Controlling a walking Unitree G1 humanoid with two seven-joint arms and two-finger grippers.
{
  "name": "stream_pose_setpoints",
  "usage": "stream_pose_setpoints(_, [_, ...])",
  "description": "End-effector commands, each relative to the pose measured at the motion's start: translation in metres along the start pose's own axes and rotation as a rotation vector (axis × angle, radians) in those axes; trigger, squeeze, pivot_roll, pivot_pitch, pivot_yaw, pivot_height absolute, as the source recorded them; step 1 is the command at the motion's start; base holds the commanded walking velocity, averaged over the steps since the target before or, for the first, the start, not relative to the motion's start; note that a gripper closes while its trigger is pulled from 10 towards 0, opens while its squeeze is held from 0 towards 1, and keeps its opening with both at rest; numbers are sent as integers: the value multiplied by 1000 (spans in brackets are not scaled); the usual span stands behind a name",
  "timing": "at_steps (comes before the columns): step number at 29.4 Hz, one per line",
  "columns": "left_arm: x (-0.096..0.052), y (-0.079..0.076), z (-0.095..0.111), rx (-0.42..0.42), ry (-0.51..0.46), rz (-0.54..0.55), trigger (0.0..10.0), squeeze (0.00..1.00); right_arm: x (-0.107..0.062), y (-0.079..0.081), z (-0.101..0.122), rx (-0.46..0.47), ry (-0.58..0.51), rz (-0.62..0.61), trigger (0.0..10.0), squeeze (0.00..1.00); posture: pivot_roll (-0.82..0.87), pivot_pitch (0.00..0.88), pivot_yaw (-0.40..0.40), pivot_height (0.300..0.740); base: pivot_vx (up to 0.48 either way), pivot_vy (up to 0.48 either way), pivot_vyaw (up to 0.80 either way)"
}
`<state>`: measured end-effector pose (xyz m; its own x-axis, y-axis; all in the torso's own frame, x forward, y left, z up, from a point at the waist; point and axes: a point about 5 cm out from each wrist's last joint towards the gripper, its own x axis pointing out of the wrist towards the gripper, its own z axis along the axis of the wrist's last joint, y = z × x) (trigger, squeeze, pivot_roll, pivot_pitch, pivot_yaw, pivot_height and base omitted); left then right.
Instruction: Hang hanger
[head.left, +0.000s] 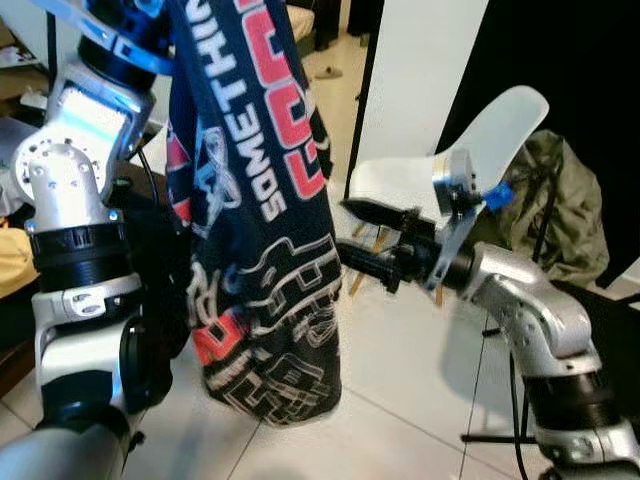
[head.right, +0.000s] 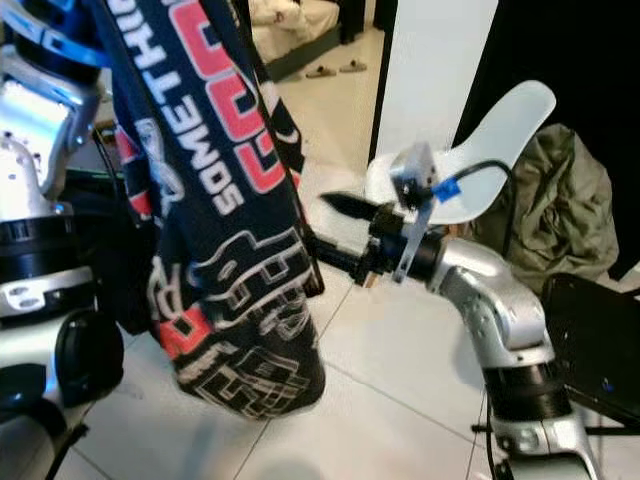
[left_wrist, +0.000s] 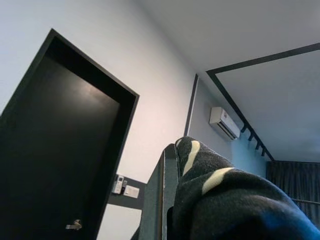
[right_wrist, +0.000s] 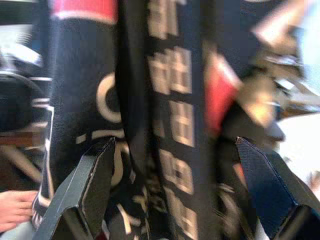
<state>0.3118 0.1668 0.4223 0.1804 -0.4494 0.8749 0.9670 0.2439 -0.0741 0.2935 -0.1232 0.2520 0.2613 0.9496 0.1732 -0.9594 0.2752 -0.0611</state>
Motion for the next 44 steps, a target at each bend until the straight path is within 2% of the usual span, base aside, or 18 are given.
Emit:
stream_pose_setpoints(1, [0, 2, -1, 8, -11, 12, 0, 0, 3, 8, 1, 0, 6, 49, 10000, 0, -22, 61, -15, 740, 0, 0, 0])
stream_pose_setpoints(2, [0, 2, -2, 6, -14, 16, 3059, 0, 5, 9, 1, 1, 8, 56, 10000, 0, -24, 57, -14, 740, 0, 0, 0])
stream_pose_setpoints(3, [0, 2, -2, 6, -14, 16, 3059, 0, 5, 9, 1, 1, 8, 56, 10000, 0, -24, 57, -14, 740, 0, 0, 0])
stream_pose_setpoints(4, [1, 1, -5, 0, -16, 10, 7922, 0, 8, 10, 1, 0, 11, 58, 10000, 0, -23, 56, -16, 740, 0, 0, 0])
stream_pose_setpoints(5, [1, 1, -5, 0, -16, 10, 7922, 0, 8, 10, 1, 0, 11, 58, 10000, 0, -23, 56, -16, 740, 0, 0, 0])
stream_pose_setpoints(6, [3, 0, -8, -11, -19, -2, 9765, 0, 10, 11, 1, 4, 10, 67, 10000, 0, -23, 57, -17, 740, 0, 0, 0])
stream_pose_setpoints(12, [6, -3, -11, -21, -20, -17, 10000, 0, 12, 13, 1, 9, 7, 86, 10000, 0, -23, 59, -17, 740, 0, 0, 0])
stream_pose_setpoints(20, [12, -7, -16, -27, -27, -38, 10000, 0, 13, 25, 5, 20, -5, 166, 10000, 0, -23, 63, -16, 740, 0, 0, 0])
stream_pose_setpoints(24, [16, -10, -16, -30, -43, -55, 10000, 0, 20, 15, -2, -10, 56, 67, 10000, 0, -24, 67, -19, 740, 0, 0, 0])
stream_pose_setpoints(25, [18, -12, -16, -34, -49, -65, 10000, 0, 23, 8, -5, -19, 84, 5, 10000, 0, -23, 68, -19, 740, 0, 0, 0])
stream_pose_setpoints(27, [18, -12, -16, -34, -49, -65, 10000, 0, 23, 8, -5, -19, 84, 5, 10000, 0, -23, 68, -19, 740, 0, 0, 0])
stream_pose_setpoints(28, [20, -15, -16, -36, -55, -77, 10000, 0, 26, 0, -7, -16, 96, -56, 0, 0, -23, 68, -19, 740, 0, 0, 0])
stream_pose_setpoints(31, [23, -17, -16, -38, -61, -85, 10000, 0, 27, -6, -8, -22, 108, -107, 0, 0, -20, 70, -19, 740, 0, 0, 0])
stream_pose_setpoints(34, [25, -21, -16, -44, -75, -95, 10000, 0, 27, -21, -7, -45, 120, -230, 0, 0, -20, 70, -21, 740, 0, 0, 0])
stream_pose_setpoints(36, [25, -21, -16, -44, -75, -95, 10000, 0, 27, -21, -7, -45, 120, -230, 0, 0, -20, 70, -21, 740, 0, 0, 0])
stream_pose_setpoints(37, [26, -22, -16, -45, -78, -96, 10000, 0, 25, -29, -3, -43, 91, -280, 0, 0, -18, 72, -23, 740, 0, 0, 0])
stream_pose_setpoints(43, [26, -23, -16, -43, -78, -93, 10000, 0, 23, -32, 3, -37, 52, -303, 0, 0, -18, 72, -23, 740, 0, 0, 0])
stream_pose_setpoints(44, [24, -22, -16, -35, -73, -82, 10000, 0, 20, -31, 16, -11, -50, -273, 0, 0, -18, 73, -23, 740, 0, 0, 0])
